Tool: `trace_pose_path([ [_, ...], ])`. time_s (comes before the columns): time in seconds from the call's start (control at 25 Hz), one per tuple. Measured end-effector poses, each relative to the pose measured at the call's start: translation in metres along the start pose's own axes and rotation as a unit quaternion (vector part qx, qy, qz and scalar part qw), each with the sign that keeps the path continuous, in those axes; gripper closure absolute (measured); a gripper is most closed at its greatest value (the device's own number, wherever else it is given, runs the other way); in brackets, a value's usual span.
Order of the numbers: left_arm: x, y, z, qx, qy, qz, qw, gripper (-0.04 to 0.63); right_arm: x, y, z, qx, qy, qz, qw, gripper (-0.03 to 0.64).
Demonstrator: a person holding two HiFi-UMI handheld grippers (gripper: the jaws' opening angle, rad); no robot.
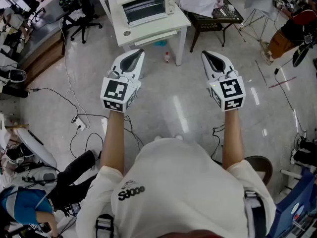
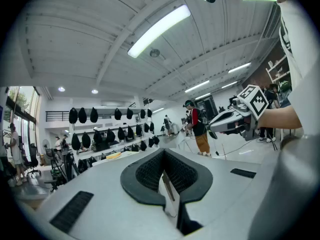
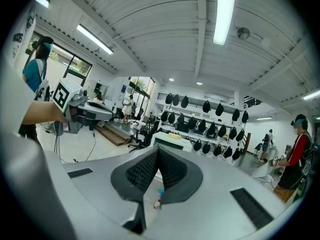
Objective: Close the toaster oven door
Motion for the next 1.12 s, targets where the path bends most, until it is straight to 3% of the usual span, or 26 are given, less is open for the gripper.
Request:
trace_pose_path([
  [0.4,-0.005,-0.008,-0.036,0.02,0.019,0.013,0.9995,0.577,-0.01,-0.041,-0.015,0.02,0.012,0.001,1.0,0.609],
  [0.72,-0.01,-0.013,-0.071,0.019,0.039,-0.004,0.9991,0.577,-0.017,-0.076,-0.041,0.046,-0.017,-0.04,0.998,0.609],
  [1.12,-0.059,0.071,-0.166,0.007,0.031,-0.009,0.9994,0.577,-0.021,-0.115,-0.153,0.039,0.003,-0.027,0.999,0.609],
])
Point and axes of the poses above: the fingertips, and each gripper's own axes: z backward along the fingers, y to its left, x out of its top, the point moved 7 cm from there along z, backward along the fingers, and after that the axes turned 11 degrees about -z, right-handed, at the moved point
